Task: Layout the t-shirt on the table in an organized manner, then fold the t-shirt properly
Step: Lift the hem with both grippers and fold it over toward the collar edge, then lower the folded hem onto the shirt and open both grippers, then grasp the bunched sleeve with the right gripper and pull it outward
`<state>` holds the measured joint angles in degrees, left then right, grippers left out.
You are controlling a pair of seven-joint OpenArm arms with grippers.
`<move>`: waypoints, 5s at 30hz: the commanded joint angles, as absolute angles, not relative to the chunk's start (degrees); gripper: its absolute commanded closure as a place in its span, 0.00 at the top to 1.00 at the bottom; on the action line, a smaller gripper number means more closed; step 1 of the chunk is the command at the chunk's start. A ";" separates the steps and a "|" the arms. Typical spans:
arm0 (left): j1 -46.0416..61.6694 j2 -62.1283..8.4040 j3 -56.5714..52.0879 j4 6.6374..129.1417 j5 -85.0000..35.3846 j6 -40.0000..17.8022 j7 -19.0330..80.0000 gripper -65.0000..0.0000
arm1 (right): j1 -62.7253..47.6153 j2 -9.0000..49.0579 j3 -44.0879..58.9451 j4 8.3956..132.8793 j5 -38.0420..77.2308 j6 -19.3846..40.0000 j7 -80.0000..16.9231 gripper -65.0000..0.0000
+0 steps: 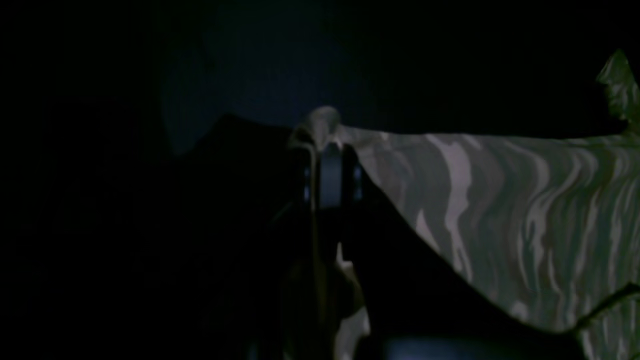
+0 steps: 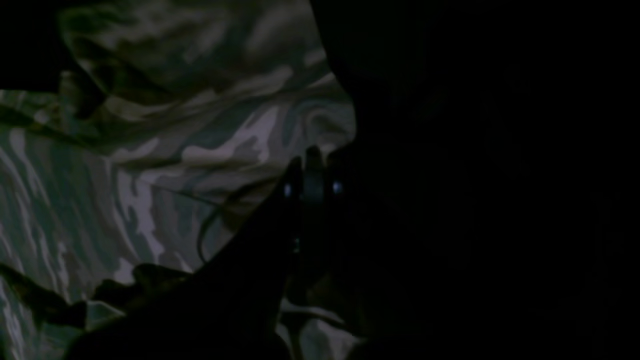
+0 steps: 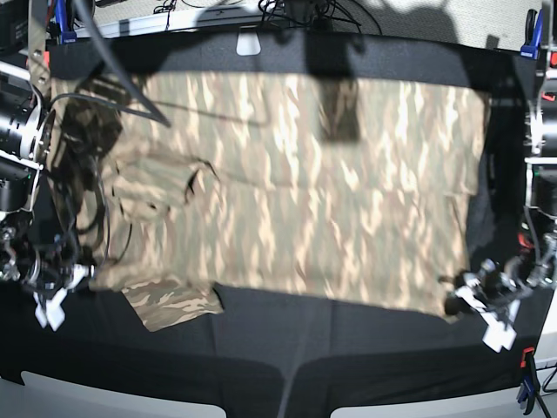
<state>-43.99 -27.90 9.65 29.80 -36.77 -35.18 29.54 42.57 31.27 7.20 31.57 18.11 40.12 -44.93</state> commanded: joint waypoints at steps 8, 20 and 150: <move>-44.97 -29.34 9.34 34.94 -38.15 -35.20 33.15 0.00 | 44.56 32.56 7.31 35.68 20.01 40.00 -45.84 0.00; -37.10 -32.99 9.34 40.56 -40.21 -35.18 34.00 0.00 | 35.44 32.56 7.49 47.09 23.20 40.00 -48.16 0.00; -12.23 -39.09 9.37 85.12 -36.21 -25.06 53.95 0.00 | 30.85 17.61 27.68 53.45 23.00 40.00 -50.13 0.00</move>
<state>-10.85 -37.95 9.85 84.33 -35.97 -25.28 54.85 29.17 16.80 27.55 52.73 22.06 39.38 -51.11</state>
